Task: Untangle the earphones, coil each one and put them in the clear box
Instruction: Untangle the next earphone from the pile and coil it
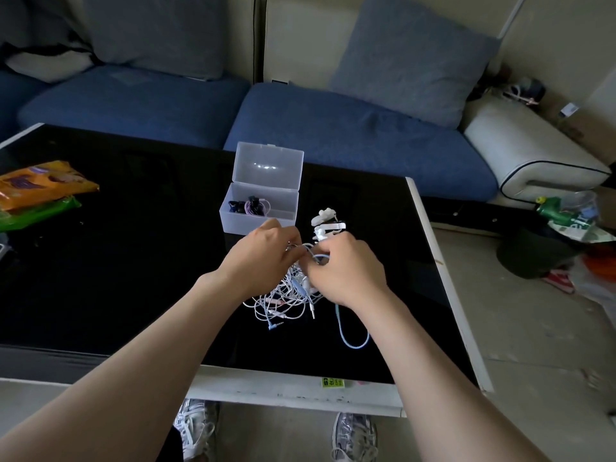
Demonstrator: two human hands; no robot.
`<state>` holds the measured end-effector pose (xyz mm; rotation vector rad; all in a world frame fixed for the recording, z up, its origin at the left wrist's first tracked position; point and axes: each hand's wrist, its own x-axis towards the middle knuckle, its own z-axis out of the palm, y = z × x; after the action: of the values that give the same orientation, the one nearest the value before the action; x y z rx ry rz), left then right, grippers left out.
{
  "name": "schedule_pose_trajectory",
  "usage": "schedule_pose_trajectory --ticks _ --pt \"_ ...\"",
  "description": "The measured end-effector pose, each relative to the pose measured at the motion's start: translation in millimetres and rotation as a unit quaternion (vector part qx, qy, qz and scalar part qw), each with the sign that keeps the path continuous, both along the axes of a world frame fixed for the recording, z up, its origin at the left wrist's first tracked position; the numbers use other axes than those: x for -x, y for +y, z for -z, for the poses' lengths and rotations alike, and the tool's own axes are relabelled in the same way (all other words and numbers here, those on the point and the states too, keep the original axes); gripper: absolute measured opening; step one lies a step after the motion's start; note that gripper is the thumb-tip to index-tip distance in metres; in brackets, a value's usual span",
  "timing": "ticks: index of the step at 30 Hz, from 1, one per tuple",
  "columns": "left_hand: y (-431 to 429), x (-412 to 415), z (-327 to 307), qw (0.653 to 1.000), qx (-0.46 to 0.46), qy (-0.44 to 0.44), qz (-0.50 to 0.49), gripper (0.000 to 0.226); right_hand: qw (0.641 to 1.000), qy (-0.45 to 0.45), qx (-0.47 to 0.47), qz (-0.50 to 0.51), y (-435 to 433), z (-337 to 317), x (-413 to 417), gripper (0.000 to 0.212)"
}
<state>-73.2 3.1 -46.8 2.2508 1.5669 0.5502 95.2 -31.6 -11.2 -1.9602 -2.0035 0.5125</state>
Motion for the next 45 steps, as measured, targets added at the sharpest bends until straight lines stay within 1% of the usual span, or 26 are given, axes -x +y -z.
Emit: schedule_pose_trajectory --ticks 2,4,6,7,8,10,11,12,13,14,15,17,18,20,21,22,24,27,30,32,34,36,38,41,43,45 --pt "0 0 1 1.000 -0.006 0.017 -0.005 0.024 0.997 0.052 -0.051 0.002 6 6 -2 0.025" --pt "1 2 4 0.999 0.009 0.030 -0.010 0.022 0.987 0.087 -0.136 0.008 10 10 -4 0.020" --pt "2 5 8 0.999 0.041 0.025 -0.012 0.024 0.966 0.119 -0.225 0.038 11 9 -4 0.021" --pt "3 8 10 0.998 0.057 0.027 -0.016 0.024 0.945 0.189 -0.258 0.065 11 5 -3 0.022" --pt "4 10 11 0.997 0.069 0.028 -0.019 0.024 0.911 0.293 -0.274 0.097 10 -2 -2 0.021" --pt "4 10 11 0.996 0.084 0.012 -0.023 0.023 0.803 0.510 -0.268 0.154 6 -19 0 0.017" --pt "3 8 9 0.996 0.086 -0.001 -0.024 0.023 0.748 0.591 -0.247 0.173 5 -24 2 0.017" --pt "2 6 6 0.996 0.084 -0.011 -0.023 0.022 0.706 0.643 -0.227 0.191 2 -30 4 0.016" --pt "1 3 3 0.996 0.082 -0.017 -0.022 0.020 0.687 0.663 -0.213 0.209 3 -27 3 0.017" --pt "1 1 0 0.996 0.084 -0.022 -0.017 0.018 0.695 0.650 -0.209 0.225 3 -26 3 0.017" --pt "0 0 -1 0.995 0.092 -0.025 -0.008 0.017 0.728 0.608 -0.220 0.229 3 -22 0 0.016" --pt "-2 -1 -1 0.994 0.106 -0.017 0.015 0.017 0.821 0.484 -0.232 0.193 5 -15 -6 0.006" --pt "-2 -1 1 0.994 0.104 -0.010 0.022 0.016 0.867 0.417 -0.214 0.170 6 -12 -8 0.013" --pt "-2 2 3 0.996 0.083 0.003 0.023 0.012 0.945 0.276 -0.134 0.116 6 -6 -12 0.024" --pt "-1 4 4 0.997 0.075 0.004 0.018 0.010 0.972 0.202 -0.089 0.085 6 -2 -13 0.020" --pt "-1 5 5 0.998 0.069 0.003 0.013 0.010 0.986 0.152 -0.043 0.049 4 0 -14 0.014" --pt "0 8 2 0.998 0.060 -0.001 0.005 0.012 0.993 0.114 0.038 -0.007 2 4 -15 0.017" --pt "0 9 -4 0.997 0.072 -0.030 0.000 0.017 0.983 0.120 0.119 -0.071 0 3 -16 0.027" --pt "-1 11 -8 0.982 0.139 -0.120 -0.039 0.009 0.987 0.131 0.070 -0.063 6 9 -17 0.020" --pt "-2 9 -11 0.955 0.208 -0.197 -0.077 0.008 0.988 0.132 0.049 -0.056 10 12 -16 0.020" --pt "-3 4 -15 0.921 0.261 -0.268 -0.107 0.010 0.984 0.161 0.057 -0.058 10 14 -13 0.021" --pt "-5 1 -18 0.892 0.286 -0.325 -0.130 0.011 0.978 0.189 0.075 -0.051 10 14 -12 0.020" --pt "-7 0 -20 0.869 0.298 -0.368 -0.143 0.003 0.974 0.197 0.098 -0.045 11 16 -12 0.023" --pt "-4 -1 -19 0.843 0.310 -0.400 -0.181 0.025 0.973 0.195 0.112 -0.048 8 14 -11 0.031" --pt "-3 -1 -19 0.850 0.316 -0.386 -0.167 0.031 0.975 0.191 0.102 -0.049 5 12 -9 0.030" --pt "-4 0 -18 0.863 0.327 -0.363 -0.130 0.030 0.975 0.202 0.089 -0.027 6 15 -10 0.031"
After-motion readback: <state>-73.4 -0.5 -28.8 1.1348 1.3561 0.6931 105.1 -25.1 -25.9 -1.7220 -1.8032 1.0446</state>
